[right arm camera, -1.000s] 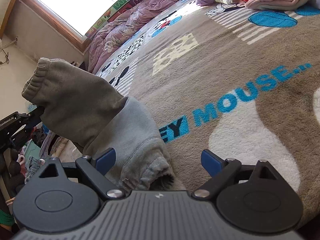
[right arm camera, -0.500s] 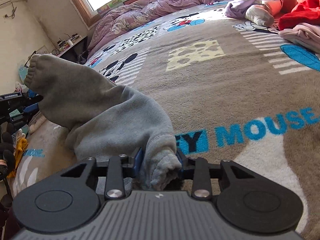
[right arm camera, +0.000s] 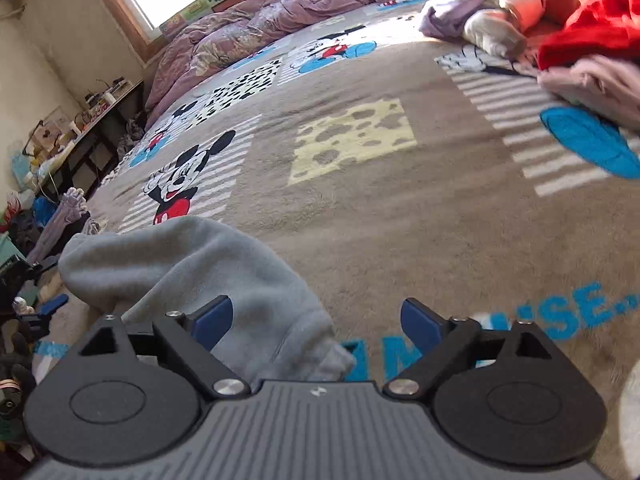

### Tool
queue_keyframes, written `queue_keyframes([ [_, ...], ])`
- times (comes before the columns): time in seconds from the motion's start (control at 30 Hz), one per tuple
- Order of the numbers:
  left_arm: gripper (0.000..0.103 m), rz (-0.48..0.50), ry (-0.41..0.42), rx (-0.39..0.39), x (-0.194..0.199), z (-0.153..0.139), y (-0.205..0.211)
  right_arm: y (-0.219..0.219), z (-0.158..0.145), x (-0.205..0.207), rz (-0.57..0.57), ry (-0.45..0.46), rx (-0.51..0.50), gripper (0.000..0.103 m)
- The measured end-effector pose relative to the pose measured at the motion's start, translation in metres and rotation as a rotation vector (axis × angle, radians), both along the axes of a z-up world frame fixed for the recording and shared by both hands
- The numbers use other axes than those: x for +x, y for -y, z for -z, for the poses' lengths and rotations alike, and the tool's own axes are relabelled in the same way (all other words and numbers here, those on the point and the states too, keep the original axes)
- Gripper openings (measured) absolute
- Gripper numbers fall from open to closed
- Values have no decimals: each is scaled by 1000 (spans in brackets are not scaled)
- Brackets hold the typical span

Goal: Fold clothes

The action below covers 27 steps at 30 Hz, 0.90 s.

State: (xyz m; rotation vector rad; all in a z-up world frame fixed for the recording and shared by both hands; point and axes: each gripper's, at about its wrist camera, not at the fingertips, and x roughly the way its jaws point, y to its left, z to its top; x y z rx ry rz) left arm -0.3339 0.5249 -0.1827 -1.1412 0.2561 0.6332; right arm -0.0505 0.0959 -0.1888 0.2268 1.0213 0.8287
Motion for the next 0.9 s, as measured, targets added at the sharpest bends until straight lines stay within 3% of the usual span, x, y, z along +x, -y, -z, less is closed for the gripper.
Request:
queue_keyframes([
  [0.17, 69, 50, 47, -95, 13, 13, -16, 22, 32, -23, 111, -198, 124, 87],
  [0.2, 69, 53, 52, -102, 18, 13, -18, 23, 36, -24, 134, -225, 163, 82],
  [0.23, 69, 59, 60, -111, 22, 14, -20, 20, 38, -22, 142, -251, 203, 63],
  [0.27, 69, 74, 76, -123, 28, 15, -23, 16, 39, -19, 143, -258, 213, 59],
  [0.33, 57, 104, 88, -137, 40, 15, -26, 4, 39, -14, 120, -190, 202, 37],
  [0.37, 39, 118, 82, -134, 45, 14, -26, -3, 38, -12, 100, -131, 191, 33],
  [0.4, 31, 126, 56, -105, 49, 9, -24, -6, 38, -7, 98, -121, 194, 30],
  [0.43, 29, 135, 37, -78, 52, 4, -22, -8, 38, -1, 99, -120, 200, 21],
  [0.5, 23, 148, 42, -30, 52, -5, -17, -6, 28, 16, 102, -114, 250, 14],
  [0.77, 20, 138, 172, 78, 41, -43, 15, -15, -48, 84, 33, 58, 284, 14],
  [0.9, 21, 106, 187, 104, 18, -44, 35, -19, -72, 113, -27, 103, 231, 14],
])
